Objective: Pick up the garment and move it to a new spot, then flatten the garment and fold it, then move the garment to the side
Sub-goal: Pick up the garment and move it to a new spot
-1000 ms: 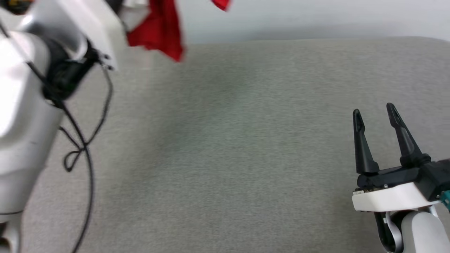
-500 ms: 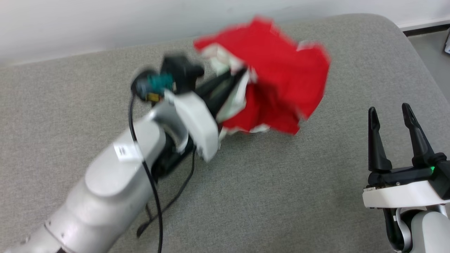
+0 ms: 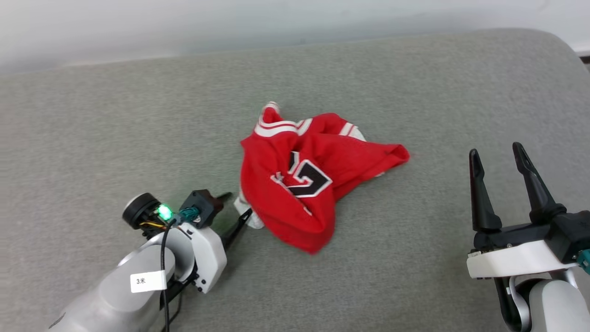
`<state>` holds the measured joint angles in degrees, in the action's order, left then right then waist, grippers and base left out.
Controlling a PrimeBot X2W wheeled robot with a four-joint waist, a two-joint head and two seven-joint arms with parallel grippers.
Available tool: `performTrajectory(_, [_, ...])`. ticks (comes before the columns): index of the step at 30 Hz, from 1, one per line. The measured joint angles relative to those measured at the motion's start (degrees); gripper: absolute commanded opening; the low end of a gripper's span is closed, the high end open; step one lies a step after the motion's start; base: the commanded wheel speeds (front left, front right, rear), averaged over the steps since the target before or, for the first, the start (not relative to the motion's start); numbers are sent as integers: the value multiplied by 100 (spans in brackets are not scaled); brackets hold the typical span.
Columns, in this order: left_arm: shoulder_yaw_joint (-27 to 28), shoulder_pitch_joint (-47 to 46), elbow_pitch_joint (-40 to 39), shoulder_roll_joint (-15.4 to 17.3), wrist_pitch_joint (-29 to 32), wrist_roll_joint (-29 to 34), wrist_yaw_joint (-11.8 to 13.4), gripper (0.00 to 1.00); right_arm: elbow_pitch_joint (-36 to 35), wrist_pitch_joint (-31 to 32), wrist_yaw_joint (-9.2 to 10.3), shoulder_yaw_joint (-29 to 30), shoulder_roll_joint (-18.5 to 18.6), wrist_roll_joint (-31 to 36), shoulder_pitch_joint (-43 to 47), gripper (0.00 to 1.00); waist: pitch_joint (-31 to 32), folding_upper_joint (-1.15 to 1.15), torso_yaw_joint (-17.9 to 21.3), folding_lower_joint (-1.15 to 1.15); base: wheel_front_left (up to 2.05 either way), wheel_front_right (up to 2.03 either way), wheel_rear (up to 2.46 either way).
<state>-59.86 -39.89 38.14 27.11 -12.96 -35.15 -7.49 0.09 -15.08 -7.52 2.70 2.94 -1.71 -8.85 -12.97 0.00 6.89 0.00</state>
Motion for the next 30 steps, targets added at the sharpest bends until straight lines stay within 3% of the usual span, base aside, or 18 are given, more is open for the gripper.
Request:
performTrajectory(3, [31,-62,243,-62,-110,74,27,100,51,0,0,41,1,38,14,100,79,0,-197,0,0,0,0])
performTrajectory(9, [516,-41,112,-127,-194,47,322,100,144,0,0,92,-1,121,136,100,294,0,-507,0,0,0,0])
performTrajectory(10, [983,94,-460,-129,-203,78,532,100,162,0,0,147,-1,123,205,100,401,0,-623,0,0,0,0])
performTrajectory(14, [2073,934,-1707,-135,-211,246,957,100,220,0,0,186,1,140,347,100,613,0,-831,0,0,0,0])
performTrajectory(18, [2967,1999,-2776,-383,-211,648,1204,100,300,0,0,197,0,169,528,100,798,0,-1010,0,0,0,0])
performTrajectory(23, [3751,3081,-3563,-953,-211,1169,1200,100,357,0,0,155,-2,167,670,100,932,0,-1170,-1,0,0,0])
performTrajectory(26, [4138,3498,-3707,-1221,-211,1499,1087,100,387,0,0,123,-1,131,701,100,991,0,-1197,-1,0,0,0])
performTrajectory(30, [4557,3846,-3734,-1567,-211,1781,756,100,443,0,0,96,-1,105,771,100,1046,0,-1194,-1,0,0,0])
